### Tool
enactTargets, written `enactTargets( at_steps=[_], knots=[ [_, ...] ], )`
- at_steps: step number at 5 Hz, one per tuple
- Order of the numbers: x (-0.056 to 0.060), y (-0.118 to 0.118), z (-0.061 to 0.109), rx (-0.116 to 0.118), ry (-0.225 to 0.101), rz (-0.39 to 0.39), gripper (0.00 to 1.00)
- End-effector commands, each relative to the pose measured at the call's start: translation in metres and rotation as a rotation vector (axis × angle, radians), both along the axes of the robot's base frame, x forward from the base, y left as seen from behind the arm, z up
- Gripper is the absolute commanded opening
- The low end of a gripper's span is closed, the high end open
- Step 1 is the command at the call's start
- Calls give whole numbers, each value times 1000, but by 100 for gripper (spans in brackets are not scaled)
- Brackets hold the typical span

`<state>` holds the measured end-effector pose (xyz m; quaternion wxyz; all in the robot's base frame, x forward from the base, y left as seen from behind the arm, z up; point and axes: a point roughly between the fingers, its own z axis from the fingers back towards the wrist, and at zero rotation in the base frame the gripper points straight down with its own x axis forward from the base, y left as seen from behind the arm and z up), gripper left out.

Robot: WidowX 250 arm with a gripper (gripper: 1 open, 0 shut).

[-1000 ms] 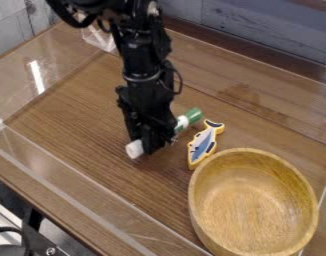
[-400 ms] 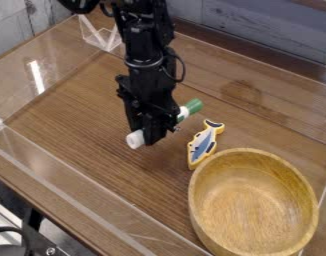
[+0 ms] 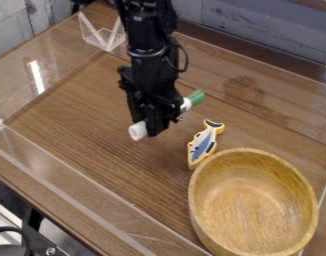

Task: Put the green marker in the brown bowl

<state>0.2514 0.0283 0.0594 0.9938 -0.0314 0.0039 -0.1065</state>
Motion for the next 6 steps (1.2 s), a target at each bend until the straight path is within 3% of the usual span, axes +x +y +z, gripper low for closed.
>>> enactTargets(
  at_steps=[1, 4, 6],
  knots=[
    [14, -1, 22, 12, -71, -2, 0],
    [30, -8, 37, 10, -98, 21, 0],
    [51, -16, 50, 14, -143, 54, 0]
  ],
)
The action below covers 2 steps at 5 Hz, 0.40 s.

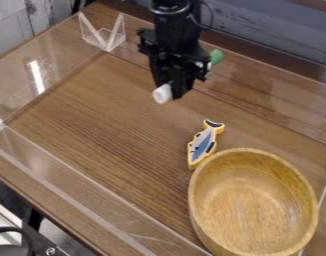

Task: Put the green marker in the brown bowl

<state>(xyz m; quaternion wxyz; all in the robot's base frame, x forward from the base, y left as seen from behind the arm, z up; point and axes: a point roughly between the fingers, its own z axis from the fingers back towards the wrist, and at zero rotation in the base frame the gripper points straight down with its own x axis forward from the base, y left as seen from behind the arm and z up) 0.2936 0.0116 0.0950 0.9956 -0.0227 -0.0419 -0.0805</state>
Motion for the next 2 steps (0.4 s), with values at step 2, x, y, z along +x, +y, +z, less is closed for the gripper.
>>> enactTargets(
  at_steps=[2],
  knots=[
    [35, -9, 17, 18, -89, 21, 0]
  ],
)
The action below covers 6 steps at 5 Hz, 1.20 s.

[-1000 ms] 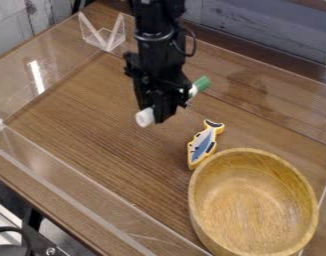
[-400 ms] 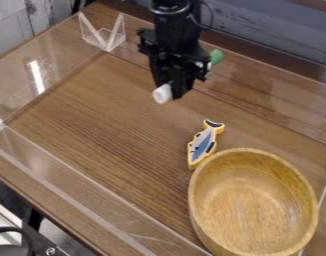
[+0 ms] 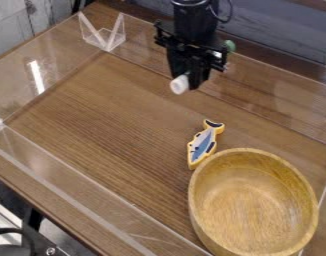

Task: Put the green marker in the brown bowl

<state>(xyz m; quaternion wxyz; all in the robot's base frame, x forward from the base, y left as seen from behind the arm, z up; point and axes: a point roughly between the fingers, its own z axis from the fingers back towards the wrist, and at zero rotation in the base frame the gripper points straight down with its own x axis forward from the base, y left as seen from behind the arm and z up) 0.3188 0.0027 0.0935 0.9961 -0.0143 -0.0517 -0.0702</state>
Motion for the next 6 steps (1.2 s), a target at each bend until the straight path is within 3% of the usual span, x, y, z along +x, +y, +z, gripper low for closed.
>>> enactTargets(
  at_steps=[1, 2, 5, 6],
  knots=[
    [22, -3, 16, 9, -85, 1, 0],
    [33, -6, 12, 11, -98, -3, 0],
    [-21, -40, 29, 1, -98, -31, 0],
    [-32, -46, 31, -1, -101, -31, 0]
  ],
)
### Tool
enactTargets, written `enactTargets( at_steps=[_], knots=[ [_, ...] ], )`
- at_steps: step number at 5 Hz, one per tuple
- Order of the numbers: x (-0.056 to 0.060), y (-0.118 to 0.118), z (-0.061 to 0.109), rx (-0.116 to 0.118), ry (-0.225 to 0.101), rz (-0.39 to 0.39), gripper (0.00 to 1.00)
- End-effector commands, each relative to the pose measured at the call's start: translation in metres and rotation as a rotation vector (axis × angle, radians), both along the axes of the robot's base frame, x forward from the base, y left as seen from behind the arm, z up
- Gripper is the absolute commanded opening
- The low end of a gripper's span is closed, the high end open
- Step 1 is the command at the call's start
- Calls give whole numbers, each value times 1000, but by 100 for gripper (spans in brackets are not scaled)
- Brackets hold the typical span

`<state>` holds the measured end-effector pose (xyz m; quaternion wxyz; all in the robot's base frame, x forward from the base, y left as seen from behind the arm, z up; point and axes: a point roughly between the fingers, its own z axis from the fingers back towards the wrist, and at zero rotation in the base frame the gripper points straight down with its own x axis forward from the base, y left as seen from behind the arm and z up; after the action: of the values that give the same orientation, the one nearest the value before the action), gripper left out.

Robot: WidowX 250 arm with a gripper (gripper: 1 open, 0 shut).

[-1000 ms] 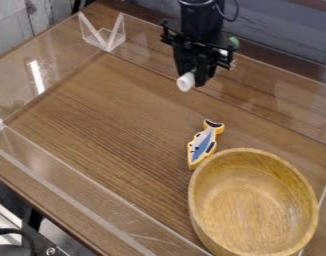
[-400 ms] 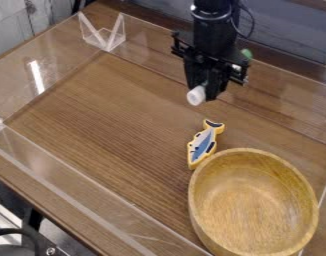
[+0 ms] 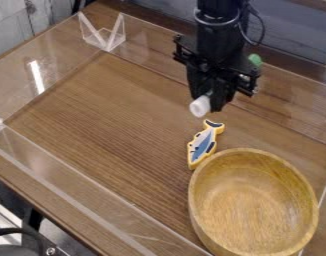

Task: Put the green marker in the brown bowl

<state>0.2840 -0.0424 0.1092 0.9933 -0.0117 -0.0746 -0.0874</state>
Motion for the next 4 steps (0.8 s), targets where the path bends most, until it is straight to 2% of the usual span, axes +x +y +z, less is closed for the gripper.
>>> enactTargets(
  at_steps=[1, 4],
  knots=[
    [-8, -8, 18, -8, -56, 7, 0],
    [-32, -22, 22, -11, -53, 12, 0]
  ],
)
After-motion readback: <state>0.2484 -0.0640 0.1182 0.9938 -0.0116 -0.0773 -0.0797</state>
